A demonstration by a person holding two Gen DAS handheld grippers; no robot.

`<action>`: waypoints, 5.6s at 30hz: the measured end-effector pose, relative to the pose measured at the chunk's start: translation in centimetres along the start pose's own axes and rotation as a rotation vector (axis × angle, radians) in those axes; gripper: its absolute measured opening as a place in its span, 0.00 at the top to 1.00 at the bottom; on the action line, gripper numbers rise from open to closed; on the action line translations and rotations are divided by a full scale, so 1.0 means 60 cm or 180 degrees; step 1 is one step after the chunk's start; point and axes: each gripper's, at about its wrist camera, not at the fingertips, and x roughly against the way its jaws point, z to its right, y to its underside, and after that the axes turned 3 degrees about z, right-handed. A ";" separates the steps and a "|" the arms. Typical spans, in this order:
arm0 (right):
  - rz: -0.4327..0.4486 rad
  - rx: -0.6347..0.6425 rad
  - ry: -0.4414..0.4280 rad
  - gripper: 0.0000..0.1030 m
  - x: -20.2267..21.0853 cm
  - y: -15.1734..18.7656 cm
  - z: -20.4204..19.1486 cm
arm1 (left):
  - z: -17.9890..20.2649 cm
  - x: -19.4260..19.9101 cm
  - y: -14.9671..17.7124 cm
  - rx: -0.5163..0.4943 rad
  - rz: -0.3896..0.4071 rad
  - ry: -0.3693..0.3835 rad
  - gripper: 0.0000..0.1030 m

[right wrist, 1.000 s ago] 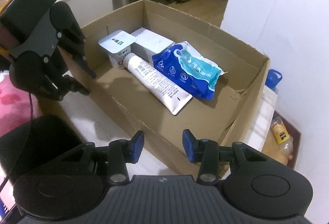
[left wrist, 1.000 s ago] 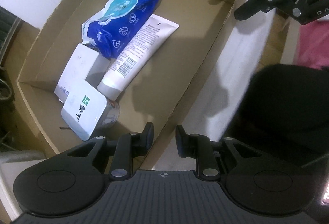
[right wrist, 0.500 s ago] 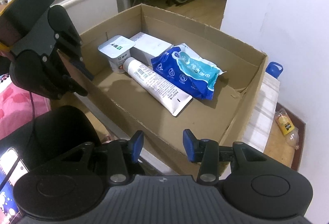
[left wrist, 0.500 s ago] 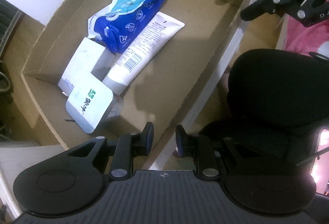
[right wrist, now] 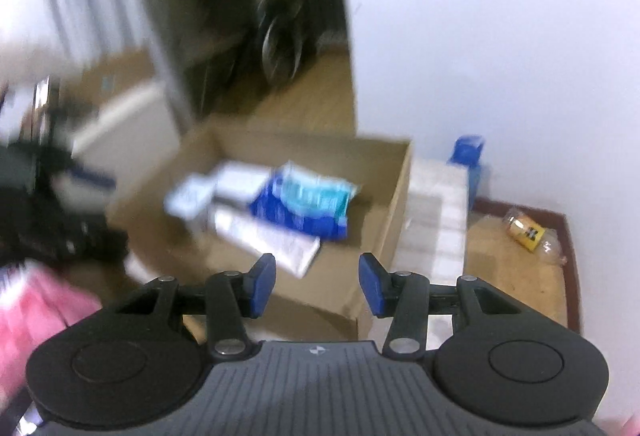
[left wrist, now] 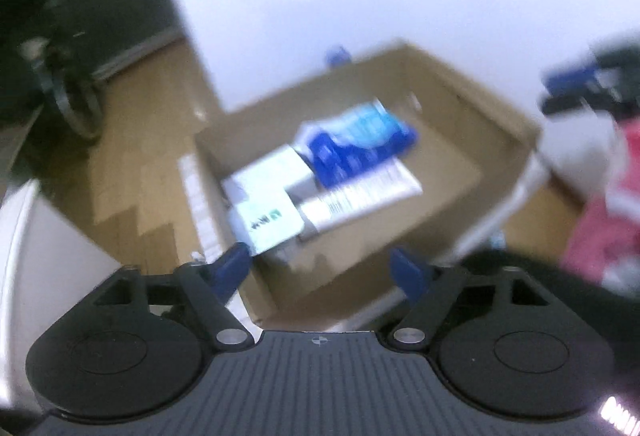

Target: Organize objects

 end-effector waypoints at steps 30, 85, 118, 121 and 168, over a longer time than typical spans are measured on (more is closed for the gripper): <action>0.0653 -0.0489 0.1200 0.43 0.006 0.142 -0.129 | 0.086 -0.005 0.111 0.1217 0.0807 -0.0878 0.00; 0.0853 -0.0133 0.1482 0.23 -0.022 0.126 -0.150 | 0.111 0.015 0.100 0.0885 0.1328 -0.1189 0.00; 0.0850 -0.0054 0.1526 0.17 -0.023 0.132 -0.158 | 0.100 0.002 0.102 0.0958 0.1114 -0.1204 0.00; 0.0844 -0.0041 0.1537 0.17 -0.024 0.131 -0.159 | 0.104 0.004 0.103 0.0916 0.1146 -0.1217 0.00; 0.0902 -0.0025 0.1548 0.09 -0.022 0.129 -0.161 | 0.108 0.010 0.102 0.0846 0.1172 -0.1309 0.00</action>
